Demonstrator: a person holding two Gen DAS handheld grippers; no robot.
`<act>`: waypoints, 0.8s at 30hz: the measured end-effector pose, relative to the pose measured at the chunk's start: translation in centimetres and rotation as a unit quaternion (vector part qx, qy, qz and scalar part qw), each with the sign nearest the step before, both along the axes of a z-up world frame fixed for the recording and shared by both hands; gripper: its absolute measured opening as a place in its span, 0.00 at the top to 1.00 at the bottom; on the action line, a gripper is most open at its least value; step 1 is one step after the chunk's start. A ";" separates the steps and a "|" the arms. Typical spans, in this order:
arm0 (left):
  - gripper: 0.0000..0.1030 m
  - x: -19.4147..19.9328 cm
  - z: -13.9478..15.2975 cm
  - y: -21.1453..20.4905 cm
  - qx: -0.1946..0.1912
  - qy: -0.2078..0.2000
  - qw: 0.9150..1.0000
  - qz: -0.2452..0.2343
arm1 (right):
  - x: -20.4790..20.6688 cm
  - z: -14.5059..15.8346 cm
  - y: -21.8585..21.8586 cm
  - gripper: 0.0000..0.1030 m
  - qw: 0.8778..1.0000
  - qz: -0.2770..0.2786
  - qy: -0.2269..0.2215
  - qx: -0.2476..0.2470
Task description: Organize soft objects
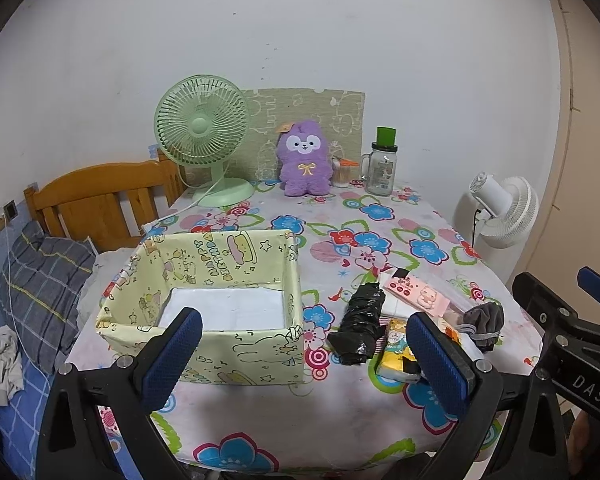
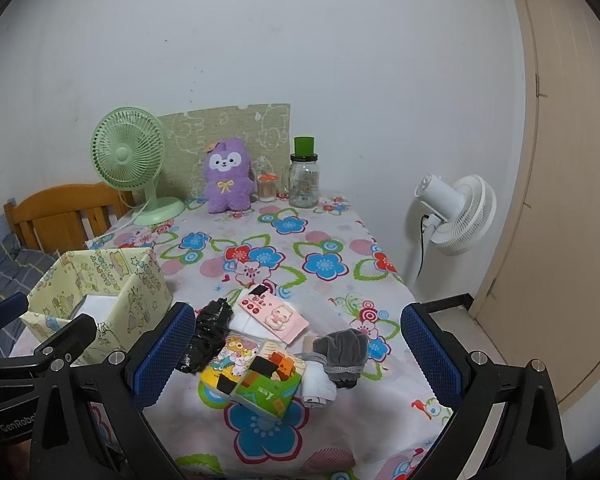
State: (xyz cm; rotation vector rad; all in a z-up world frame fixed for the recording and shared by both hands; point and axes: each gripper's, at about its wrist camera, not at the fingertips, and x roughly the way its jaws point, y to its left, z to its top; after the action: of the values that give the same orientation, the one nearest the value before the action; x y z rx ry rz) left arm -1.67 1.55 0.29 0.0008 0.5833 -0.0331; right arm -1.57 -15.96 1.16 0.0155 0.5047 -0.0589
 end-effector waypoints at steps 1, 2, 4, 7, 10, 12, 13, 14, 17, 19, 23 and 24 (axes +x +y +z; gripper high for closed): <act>0.00 0.0 0.0 0.0 -0.001 0.000 1.000 -0.002 | 0.0 0.0 0.0 0.00 1.000 0.000 0.000 0.000; 0.00 0.0 0.1 0.0 -0.001 0.000 1.000 -0.003 | 0.0 0.0 0.0 0.00 1.000 0.000 -0.001 0.000; 0.00 0.1 0.1 0.0 0.002 0.000 1.000 -0.003 | 0.0 0.0 0.0 0.00 1.000 0.000 0.000 0.000; 0.00 0.1 0.0 0.0 -0.001 0.001 1.000 -0.003 | 0.0 0.0 -0.1 0.00 1.000 0.001 -0.001 0.001; 0.00 0.0 0.0 -0.1 0.000 0.000 1.000 -0.002 | 0.0 0.1 -0.1 0.00 1.000 0.000 -0.002 0.000; 0.00 0.1 0.1 0.1 0.000 0.001 1.000 -0.002 | -0.1 0.1 -0.1 0.00 1.000 0.000 -0.003 0.001; 0.01 0.1 0.0 0.0 0.001 0.001 1.000 -0.003 | -0.1 0.1 0.0 0.00 1.000 0.000 -0.002 0.001; 0.01 0.2 0.1 0.0 0.001 0.001 1.000 -0.003 | -0.1 0.1 0.0 0.00 1.000 0.000 -0.003 0.001; 0.01 0.2 0.1 0.0 0.001 0.001 1.000 -0.002 | -0.1 0.1 0.0 0.00 1.000 0.000 -0.003 0.001; 0.01 0.2 0.1 0.0 0.001 0.001 1.000 -0.002 | -0.1 0.1 0.0 0.00 1.000 0.000 -0.003 0.002; 0.01 0.2 0.0 0.0 0.001 0.001 1.000 -0.001 | -0.1 0.2 -0.1 0.00 1.000 0.002 -0.002 0.004; 0.01 0.2 0.0 0.1 0.002 0.001 1.000 -0.001 | -0.1 0.2 -0.1 0.00 1.000 0.002 -0.002 0.004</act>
State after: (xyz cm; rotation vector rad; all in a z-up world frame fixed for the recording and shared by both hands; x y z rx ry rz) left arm -1.47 1.60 0.32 0.0046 0.5854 -0.0340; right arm -1.67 -16.03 1.37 0.0227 0.5006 -0.0529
